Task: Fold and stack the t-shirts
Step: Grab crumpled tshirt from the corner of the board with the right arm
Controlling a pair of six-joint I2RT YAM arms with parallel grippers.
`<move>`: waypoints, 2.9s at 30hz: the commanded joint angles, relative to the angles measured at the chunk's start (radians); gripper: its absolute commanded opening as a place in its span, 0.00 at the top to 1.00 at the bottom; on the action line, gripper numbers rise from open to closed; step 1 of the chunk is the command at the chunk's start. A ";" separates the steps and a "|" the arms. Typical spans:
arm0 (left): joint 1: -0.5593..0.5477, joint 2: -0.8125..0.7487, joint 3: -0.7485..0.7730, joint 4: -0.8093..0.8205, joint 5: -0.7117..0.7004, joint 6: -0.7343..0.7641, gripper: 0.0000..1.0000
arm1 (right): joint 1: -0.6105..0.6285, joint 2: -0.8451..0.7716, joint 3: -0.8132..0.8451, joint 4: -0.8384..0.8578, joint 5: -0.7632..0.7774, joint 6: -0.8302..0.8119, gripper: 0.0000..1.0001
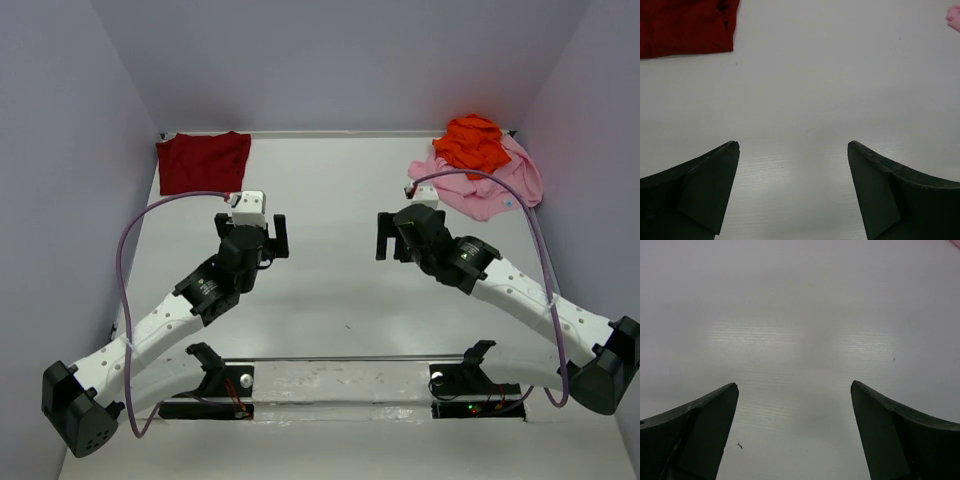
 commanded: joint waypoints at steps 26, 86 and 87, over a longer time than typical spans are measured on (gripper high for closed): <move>0.023 0.009 0.017 -0.003 -0.031 -0.009 0.01 | -0.560 0.988 0.934 0.171 0.107 -0.247 0.03; 0.056 0.000 0.000 0.040 0.092 0.000 0.01 | -0.773 1.322 1.226 0.428 0.050 -0.441 1.00; 0.056 0.000 0.000 0.040 0.092 0.000 0.01 | -0.773 1.303 1.226 0.428 0.026 -0.439 1.00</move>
